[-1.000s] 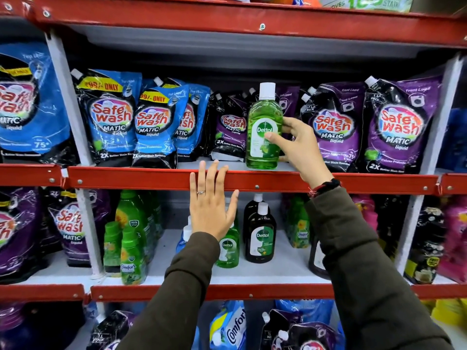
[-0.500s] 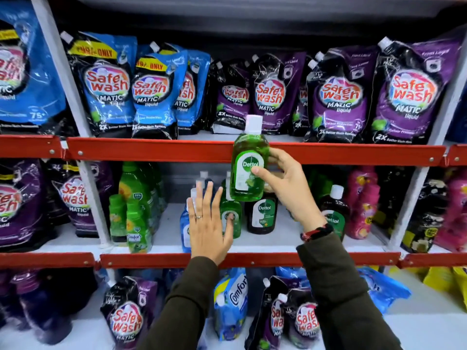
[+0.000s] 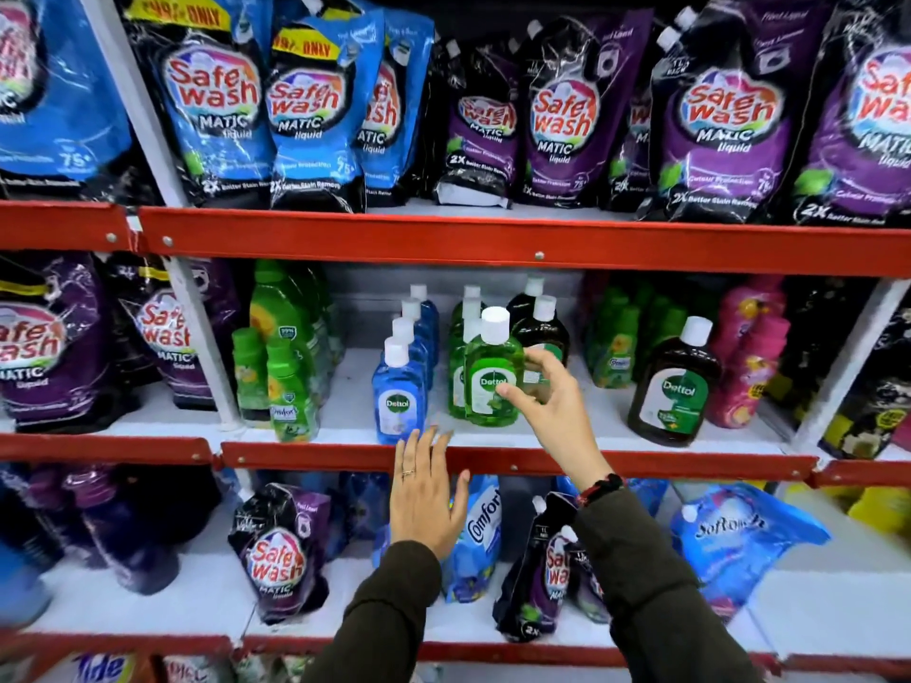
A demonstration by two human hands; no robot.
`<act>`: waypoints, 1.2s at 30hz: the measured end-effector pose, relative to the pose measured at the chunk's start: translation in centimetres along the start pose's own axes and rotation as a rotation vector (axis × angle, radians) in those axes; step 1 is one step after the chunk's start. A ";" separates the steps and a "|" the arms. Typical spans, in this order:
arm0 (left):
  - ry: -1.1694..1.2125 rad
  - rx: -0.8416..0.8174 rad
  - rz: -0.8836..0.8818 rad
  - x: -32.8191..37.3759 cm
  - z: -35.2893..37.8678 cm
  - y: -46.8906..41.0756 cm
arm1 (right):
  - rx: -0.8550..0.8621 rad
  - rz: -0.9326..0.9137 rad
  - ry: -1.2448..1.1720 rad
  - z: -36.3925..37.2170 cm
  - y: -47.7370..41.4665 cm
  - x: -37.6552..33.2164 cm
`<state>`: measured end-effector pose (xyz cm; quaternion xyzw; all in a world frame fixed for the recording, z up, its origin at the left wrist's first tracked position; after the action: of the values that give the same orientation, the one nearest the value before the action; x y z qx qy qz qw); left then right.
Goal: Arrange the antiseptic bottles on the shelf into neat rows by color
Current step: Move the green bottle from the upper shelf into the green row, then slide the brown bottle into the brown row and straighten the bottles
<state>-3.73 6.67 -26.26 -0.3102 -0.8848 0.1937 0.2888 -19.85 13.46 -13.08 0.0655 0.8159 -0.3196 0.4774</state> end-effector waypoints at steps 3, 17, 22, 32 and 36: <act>0.027 -0.026 -0.008 -0.6 0.5 0.8 | 0.003 0.035 0.000 1.2 -0.4 1.8; -0.112 -0.005 0.098 -0.7 0.1 0.2 | -0.052 0.124 -0.007 4.9 -1.7 4.9; -0.124 -0.015 0.151 -0.7 0.3 -0.2 | -0.061 0.172 -0.031 4.9 -1.7 5.5; -0.112 -0.016 0.121 -0.4 0.2 -0.4 | -0.086 0.160 -0.041 4.7 -2.2 6.3; -0.102 -0.007 0.116 -0.3 0.1 -0.3 | -0.074 0.170 -0.047 4.7 -2.0 6.6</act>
<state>-3.75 6.17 -26.32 -0.3518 -0.8795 0.2224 0.2306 -20.72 7.85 -19.15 0.1095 0.8070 -0.2491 0.5241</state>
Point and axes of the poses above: each hand's wrist, its own y-axis away from the middle knuckle, its own z-axis out of the palm, x = y × z, the point moved 2 cm from there along -y, towards the middle knuckle, and after that the axes turned 8 degrees about y, right-handed, at the moved point
